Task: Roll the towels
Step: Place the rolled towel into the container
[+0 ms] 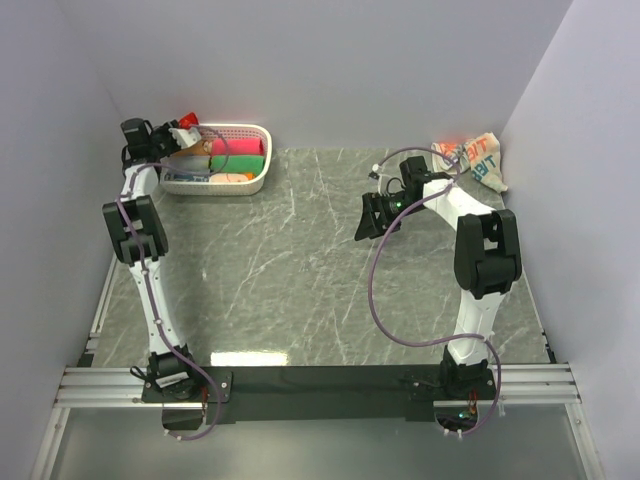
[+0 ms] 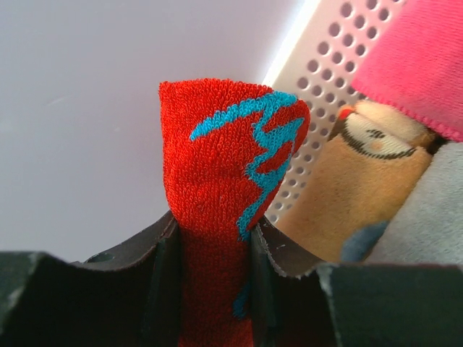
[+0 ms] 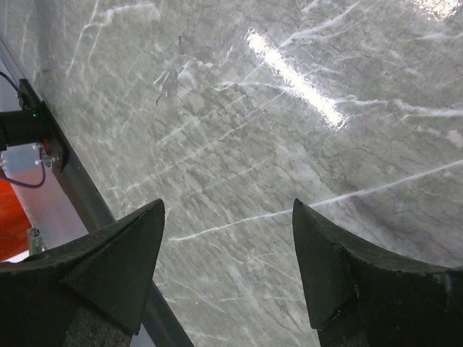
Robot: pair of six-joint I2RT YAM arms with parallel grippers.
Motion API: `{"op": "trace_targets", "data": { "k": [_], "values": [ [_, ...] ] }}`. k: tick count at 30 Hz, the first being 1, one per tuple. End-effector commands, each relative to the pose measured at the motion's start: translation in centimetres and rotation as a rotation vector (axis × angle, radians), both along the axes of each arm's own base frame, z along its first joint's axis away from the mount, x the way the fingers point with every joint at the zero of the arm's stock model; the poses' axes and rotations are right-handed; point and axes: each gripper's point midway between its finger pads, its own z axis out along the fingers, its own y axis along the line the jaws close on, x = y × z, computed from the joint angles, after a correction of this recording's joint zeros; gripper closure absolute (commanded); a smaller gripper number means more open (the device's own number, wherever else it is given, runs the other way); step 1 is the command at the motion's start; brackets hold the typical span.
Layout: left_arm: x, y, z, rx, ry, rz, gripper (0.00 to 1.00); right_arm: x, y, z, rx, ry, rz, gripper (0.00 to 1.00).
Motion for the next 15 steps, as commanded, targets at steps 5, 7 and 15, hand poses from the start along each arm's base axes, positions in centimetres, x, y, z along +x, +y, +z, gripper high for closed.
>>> {"op": "trace_targets", "data": {
  "k": [5,7,15],
  "values": [
    [1.2,-1.0,2.1,0.058,-0.122,-0.078,0.97,0.0,-0.3,0.2,0.001,-0.003,0.0,0.22],
    [1.4,-0.8,1.8,0.061,-0.122,-0.073,0.89,0.1,-0.3,0.2,-0.001,-0.002,0.0,0.22],
    [1.0,-1.3,0.6,0.044,-0.09,-0.105,0.59,0.1,-0.2,-0.1,-0.001,0.008,0.006,0.22]
  ]
}}
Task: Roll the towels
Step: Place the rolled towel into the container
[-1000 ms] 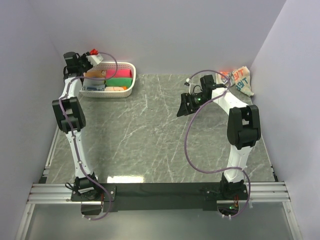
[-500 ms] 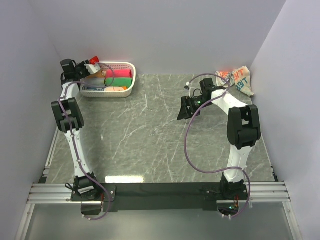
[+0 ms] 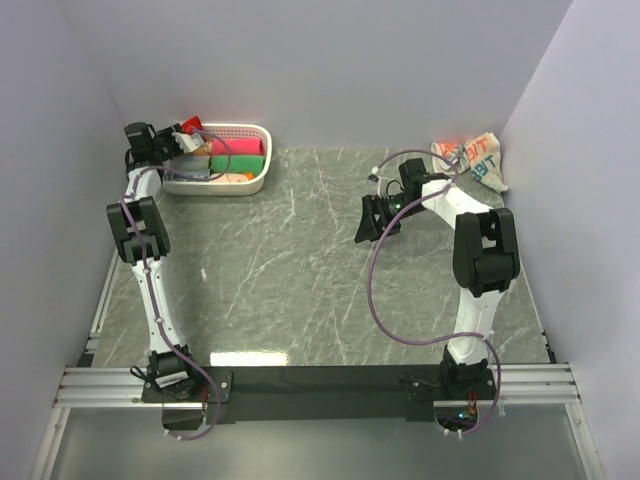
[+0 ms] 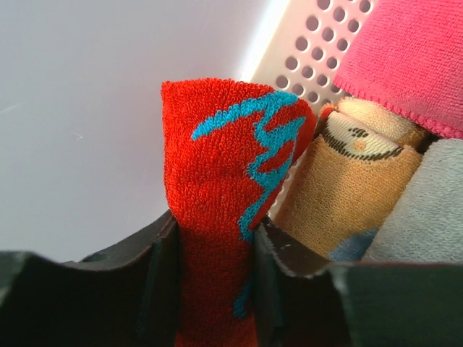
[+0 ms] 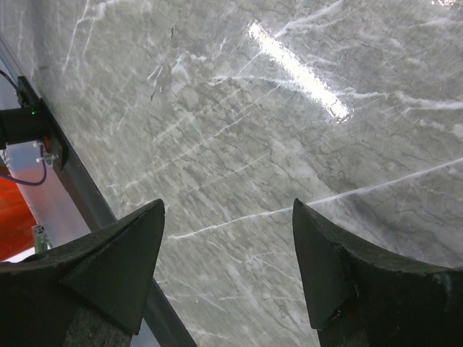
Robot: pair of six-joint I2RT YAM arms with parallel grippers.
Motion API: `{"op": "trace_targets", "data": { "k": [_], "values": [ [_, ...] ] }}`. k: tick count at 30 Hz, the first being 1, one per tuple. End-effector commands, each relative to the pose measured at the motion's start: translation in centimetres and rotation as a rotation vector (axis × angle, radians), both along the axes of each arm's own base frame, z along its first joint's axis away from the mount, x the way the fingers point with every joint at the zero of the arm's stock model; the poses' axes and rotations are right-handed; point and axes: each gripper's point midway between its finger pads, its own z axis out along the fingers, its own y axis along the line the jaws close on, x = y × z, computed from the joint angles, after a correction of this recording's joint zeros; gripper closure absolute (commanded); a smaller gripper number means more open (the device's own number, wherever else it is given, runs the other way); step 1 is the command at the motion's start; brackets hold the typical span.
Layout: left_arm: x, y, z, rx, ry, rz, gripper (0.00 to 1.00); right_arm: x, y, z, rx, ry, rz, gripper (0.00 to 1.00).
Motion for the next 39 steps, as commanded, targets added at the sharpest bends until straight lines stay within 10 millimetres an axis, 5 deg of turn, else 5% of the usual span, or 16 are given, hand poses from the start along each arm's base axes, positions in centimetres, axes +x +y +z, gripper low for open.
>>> {"op": "trace_targets", "data": {
  "k": [1,18,39],
  "values": [
    [0.2,-1.0,2.7,0.028,-0.073,-0.071,0.58,0.3,-0.2,0.5,0.004,-0.018,0.005,0.22],
    [-1.4,-1.6,3.8,-0.017,-0.001,-0.107,0.27,0.3,-0.1,0.7,0.018,-0.017,0.013,0.22],
    [-2.3,-0.2,8.1,0.054,-0.064,-0.108,0.25,0.3,0.2,1.5,0.047,-0.029,0.018,0.22]
  ]
}}
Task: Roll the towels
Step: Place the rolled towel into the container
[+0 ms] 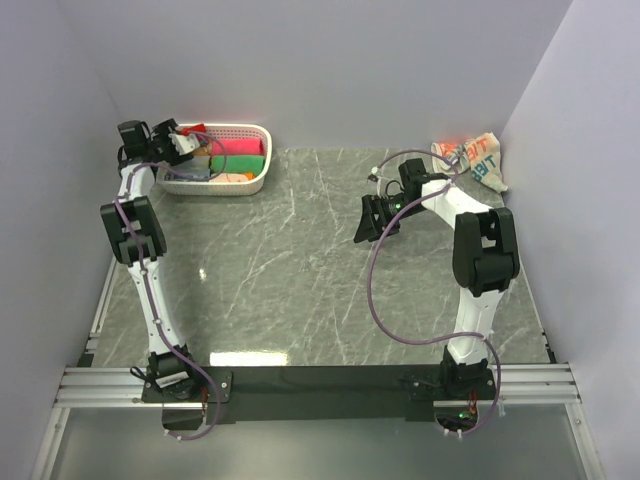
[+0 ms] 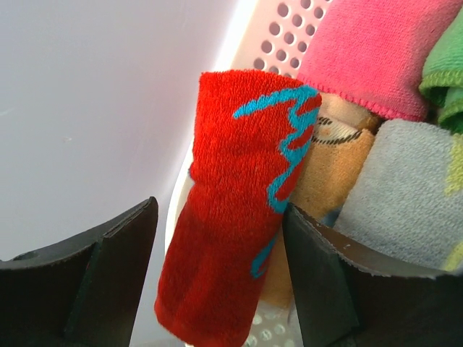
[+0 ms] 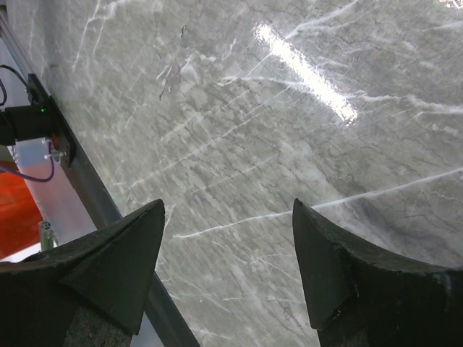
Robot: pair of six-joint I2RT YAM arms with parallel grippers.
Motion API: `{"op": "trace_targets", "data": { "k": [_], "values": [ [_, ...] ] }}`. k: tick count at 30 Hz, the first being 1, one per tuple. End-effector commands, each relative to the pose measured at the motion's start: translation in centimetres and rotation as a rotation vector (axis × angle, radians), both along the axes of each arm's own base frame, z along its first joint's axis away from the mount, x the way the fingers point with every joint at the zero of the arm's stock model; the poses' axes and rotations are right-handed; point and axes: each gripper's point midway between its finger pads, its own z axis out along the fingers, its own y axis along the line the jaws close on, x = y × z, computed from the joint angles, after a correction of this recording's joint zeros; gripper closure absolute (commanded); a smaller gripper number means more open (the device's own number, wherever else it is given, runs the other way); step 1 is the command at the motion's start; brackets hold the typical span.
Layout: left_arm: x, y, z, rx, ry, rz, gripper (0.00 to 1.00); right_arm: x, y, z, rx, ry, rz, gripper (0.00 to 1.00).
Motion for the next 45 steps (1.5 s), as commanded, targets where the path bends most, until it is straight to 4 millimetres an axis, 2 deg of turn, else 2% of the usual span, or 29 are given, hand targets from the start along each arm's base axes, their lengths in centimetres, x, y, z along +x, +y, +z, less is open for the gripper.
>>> {"op": "trace_targets", "data": {
  "k": [1,8,13,16,24,26,28,32,37,40,42,43,44,45],
  "values": [
    [-0.4,0.2,8.1,0.047,-0.144,-0.033,0.25,0.4,0.0,1.3,0.023,-0.038,0.009,0.22],
    [-0.3,0.6,9.0,0.064,-0.17,-0.026,0.25,0.4,0.0,1.4,0.027,-0.039,0.013,0.22],
    [-0.3,1.7,9.7,0.066,-0.185,-0.003,0.25,0.5,0.1,1.4,0.033,-0.037,0.013,0.22],
    [0.0,2.0,10.7,0.08,-0.228,0.01,0.25,0.6,0.2,1.4,0.036,-0.035,0.013,0.22],
    [0.3,2.3,11.0,0.072,-0.249,0.03,0.23,0.6,0.2,1.6,0.035,-0.037,0.016,0.22],
    [-0.1,2.0,10.4,0.066,-0.233,0.019,0.22,0.5,0.1,1.6,0.034,-0.038,0.017,0.22],
    [-0.7,1.6,10.9,0.059,-0.222,0.001,0.21,0.5,0.2,1.6,0.035,-0.036,0.019,0.22],
    [-2.6,0.4,9.4,0.065,-0.129,-0.066,0.2,0.7,0.2,1.8,0.036,-0.041,0.022,0.22],
    [-4.3,-0.2,8.8,0.055,-0.045,-0.088,0.19,0.8,0.3,2.2,0.041,-0.045,0.028,0.22],
    [-5.2,-0.4,9.5,0.01,-0.007,-0.079,0.18,0.9,0.3,2.7,0.041,-0.061,0.031,0.22],
    [-5.9,-0.8,11.4,-0.084,0.035,-0.052,0.15,1.2,0.0,3.7,0.027,-0.099,0.021,0.22],
    [-6.3,-1.0,12.7,-0.134,0.056,-0.033,0.01,1.5,-0.3,4.5,0.02,-0.124,0.01,0.23],
    [-7.1,-1.5,14.6,-0.267,0.112,0.014,0.01,1.9,-0.8,5.0,0.009,-0.142,-0.007,0.23],
    [-7.1,-1.6,15.7,-0.325,0.132,0.078,0.0,2.5,-1.1,5.8,0.006,-0.168,-0.021,0.23]
  ]
}}
